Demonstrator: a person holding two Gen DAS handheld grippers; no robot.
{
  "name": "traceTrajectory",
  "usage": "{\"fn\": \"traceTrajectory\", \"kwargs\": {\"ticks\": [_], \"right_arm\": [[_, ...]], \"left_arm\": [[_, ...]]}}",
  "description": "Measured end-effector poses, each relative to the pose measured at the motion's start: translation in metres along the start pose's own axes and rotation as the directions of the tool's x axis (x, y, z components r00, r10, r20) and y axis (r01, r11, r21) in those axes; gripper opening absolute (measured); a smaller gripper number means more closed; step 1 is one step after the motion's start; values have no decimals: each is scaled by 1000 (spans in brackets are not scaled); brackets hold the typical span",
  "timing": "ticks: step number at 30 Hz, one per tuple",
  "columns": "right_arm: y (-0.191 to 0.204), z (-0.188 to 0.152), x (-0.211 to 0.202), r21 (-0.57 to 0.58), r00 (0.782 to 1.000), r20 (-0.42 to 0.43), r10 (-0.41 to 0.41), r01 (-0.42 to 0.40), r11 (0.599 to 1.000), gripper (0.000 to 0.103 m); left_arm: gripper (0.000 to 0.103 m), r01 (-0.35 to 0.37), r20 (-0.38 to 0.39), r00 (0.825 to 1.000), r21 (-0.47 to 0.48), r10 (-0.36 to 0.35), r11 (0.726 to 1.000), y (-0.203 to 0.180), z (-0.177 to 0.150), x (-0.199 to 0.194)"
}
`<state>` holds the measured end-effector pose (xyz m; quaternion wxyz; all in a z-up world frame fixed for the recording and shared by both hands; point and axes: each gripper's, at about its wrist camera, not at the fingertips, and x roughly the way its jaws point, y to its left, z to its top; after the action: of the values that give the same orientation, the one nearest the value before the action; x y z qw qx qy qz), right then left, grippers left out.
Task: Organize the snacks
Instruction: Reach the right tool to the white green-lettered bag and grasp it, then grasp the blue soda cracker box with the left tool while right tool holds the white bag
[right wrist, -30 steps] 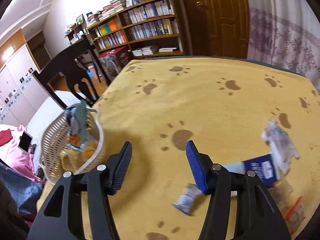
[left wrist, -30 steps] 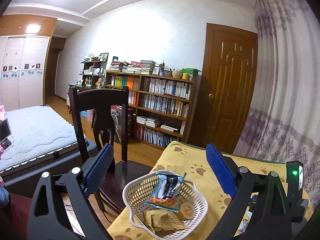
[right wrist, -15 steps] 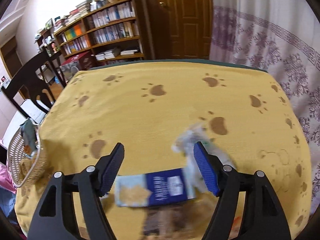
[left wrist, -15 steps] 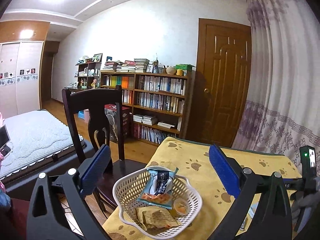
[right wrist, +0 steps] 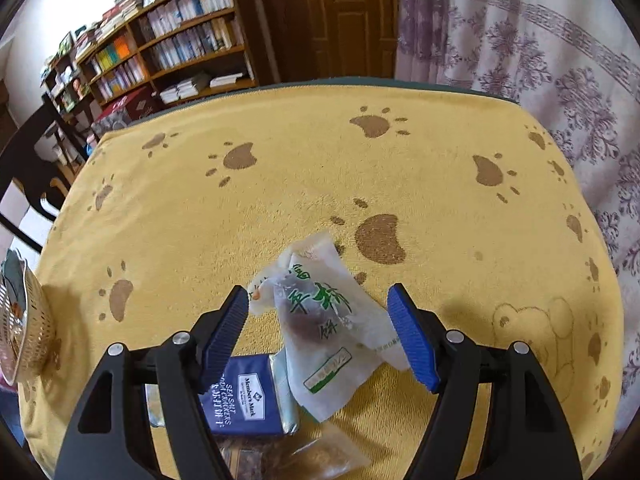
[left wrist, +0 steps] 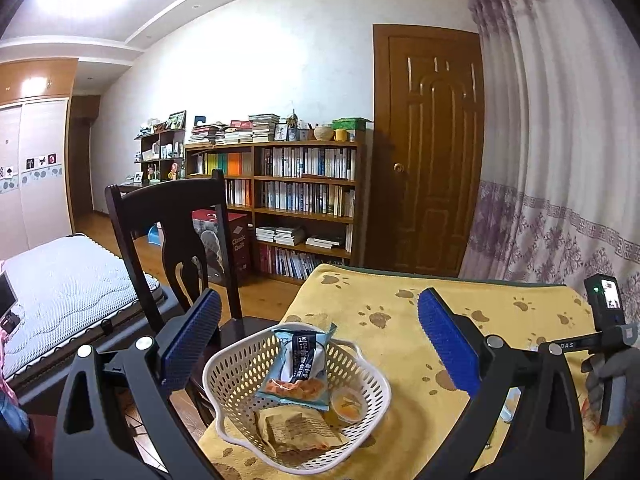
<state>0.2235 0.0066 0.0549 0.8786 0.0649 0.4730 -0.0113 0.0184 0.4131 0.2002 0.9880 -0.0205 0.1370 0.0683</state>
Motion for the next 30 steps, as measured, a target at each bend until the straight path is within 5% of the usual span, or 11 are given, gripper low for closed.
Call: {"fn": "traceTrajectory", "kwargs": {"ticks": [21, 30], "right_arm": [[18, 3, 44, -179, 994, -102, -24, 6, 984, 72], [8, -4, 33, -118, 997, -69, -20, 12, 993, 47]], "left_arm": [[100, 12, -32, 999, 42, -10, 999, -13, -4, 11], [100, 24, -43, 999, 53, -22, 998, -20, -8, 13]]}}
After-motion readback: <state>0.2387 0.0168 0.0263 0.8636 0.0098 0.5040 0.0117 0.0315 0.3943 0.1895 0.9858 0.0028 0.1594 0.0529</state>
